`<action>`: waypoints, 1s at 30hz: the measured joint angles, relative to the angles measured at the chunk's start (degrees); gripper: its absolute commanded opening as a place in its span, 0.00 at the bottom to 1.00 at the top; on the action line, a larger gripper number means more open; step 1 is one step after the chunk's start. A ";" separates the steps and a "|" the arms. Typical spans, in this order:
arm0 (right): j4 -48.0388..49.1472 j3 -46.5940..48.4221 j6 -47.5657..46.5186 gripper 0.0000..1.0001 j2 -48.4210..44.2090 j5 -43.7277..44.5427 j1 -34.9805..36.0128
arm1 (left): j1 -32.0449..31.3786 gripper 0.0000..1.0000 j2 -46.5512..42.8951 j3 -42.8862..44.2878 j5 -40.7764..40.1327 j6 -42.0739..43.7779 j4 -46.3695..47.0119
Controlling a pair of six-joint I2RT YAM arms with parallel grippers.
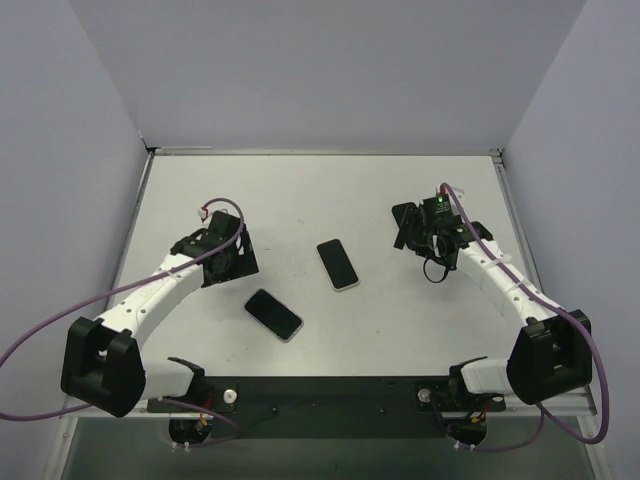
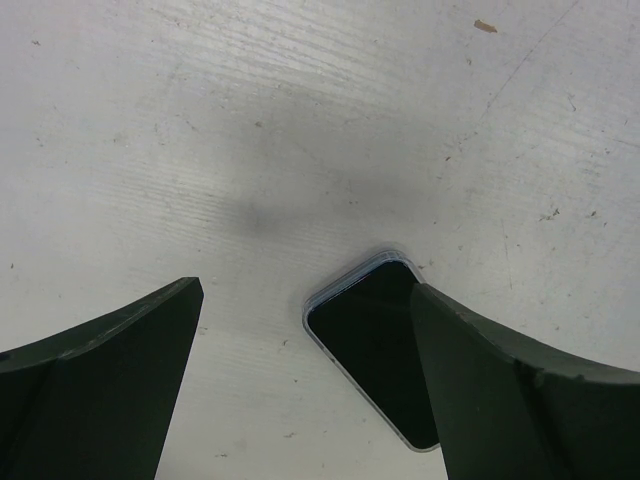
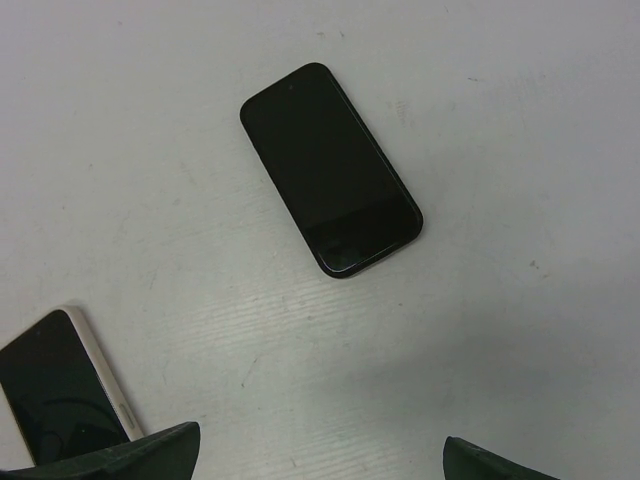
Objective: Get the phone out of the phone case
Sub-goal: Pick up the phone at the center of the board.
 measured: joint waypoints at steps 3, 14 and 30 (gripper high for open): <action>0.13 0.00 -0.13 1.00 0.02 -0.66 0.00 | 0.00 0.97 -0.11 0.02 -0.02 -0.04 0.00; -0.04 3.32 -0.26 0.98 3.17 -2.80 7.39 | 0.00 0.97 -0.46 0.02 -1.38 -2.56 0.00; -2.56 19.45 -9.53 1.00 31.26 -12.83 20.26 | 0.00 0.98 -3.65 0.00 -1.86 -5.05 -0.79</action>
